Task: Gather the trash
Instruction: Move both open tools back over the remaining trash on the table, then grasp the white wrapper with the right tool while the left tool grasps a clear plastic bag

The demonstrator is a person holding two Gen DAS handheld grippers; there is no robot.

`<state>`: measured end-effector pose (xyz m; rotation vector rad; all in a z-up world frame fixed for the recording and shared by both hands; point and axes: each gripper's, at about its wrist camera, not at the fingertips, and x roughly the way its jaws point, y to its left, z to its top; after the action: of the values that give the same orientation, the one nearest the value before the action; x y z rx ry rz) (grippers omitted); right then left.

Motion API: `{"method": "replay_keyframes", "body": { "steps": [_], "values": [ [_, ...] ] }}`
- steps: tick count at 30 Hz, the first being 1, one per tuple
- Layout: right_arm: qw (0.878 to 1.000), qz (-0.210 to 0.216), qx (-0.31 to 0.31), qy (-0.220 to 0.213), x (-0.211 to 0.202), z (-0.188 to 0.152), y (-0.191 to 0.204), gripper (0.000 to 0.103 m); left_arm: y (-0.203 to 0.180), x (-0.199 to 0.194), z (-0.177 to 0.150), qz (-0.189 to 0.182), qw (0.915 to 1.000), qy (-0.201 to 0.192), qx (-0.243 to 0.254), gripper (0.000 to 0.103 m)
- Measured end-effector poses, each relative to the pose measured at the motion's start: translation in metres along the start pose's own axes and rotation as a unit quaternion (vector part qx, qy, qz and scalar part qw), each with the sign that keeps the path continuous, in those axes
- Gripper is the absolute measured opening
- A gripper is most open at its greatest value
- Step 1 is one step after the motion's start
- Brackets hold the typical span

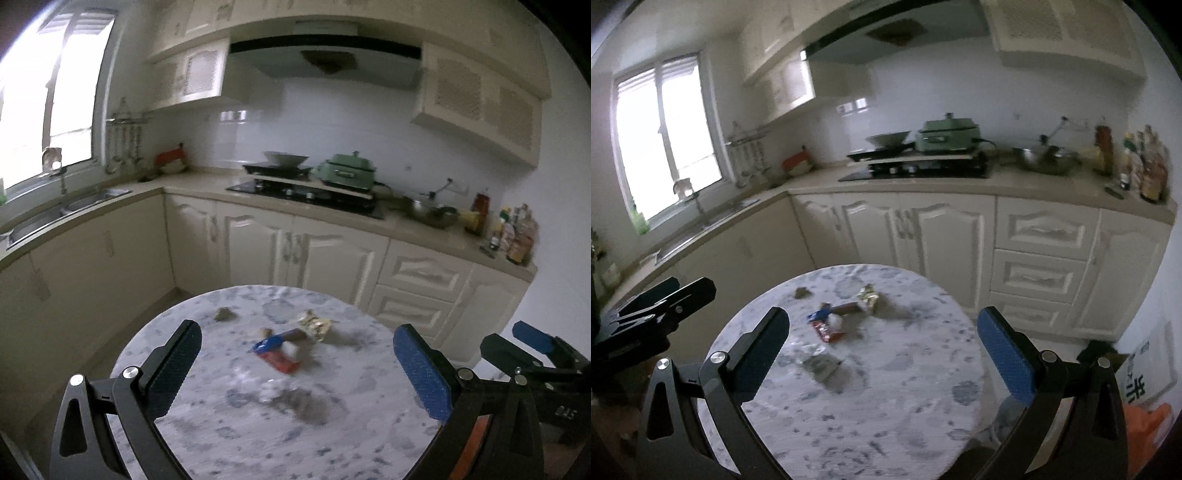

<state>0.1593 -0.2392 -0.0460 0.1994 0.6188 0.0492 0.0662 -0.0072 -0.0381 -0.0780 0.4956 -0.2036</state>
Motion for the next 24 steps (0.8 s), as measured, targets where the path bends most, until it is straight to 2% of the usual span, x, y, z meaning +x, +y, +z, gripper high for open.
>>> {"method": "replay_keyframes", "body": {
  "steps": [6,14,19,24],
  "values": [
    [0.999,0.022,-0.02,0.013,0.017,-0.004,0.028,0.103,0.023,-0.01,-0.002,0.021,0.9997,0.004,-0.008,0.102],
    [0.997,0.044,-0.042,0.047,0.053,-0.018,0.056,0.103,0.053,0.005,-0.002,0.051,0.998,0.029,-0.026,0.102],
    [0.993,0.062,-0.056,0.086,0.092,-0.032,0.069,0.103,0.079,0.031,-0.003,0.067,0.9956,0.057,-0.031,0.102],
    [0.984,0.08,-0.066,0.146,0.148,-0.054,0.076,0.103,0.096,0.065,-0.007,0.075,0.9919,0.093,-0.043,0.102]
  ]
}}
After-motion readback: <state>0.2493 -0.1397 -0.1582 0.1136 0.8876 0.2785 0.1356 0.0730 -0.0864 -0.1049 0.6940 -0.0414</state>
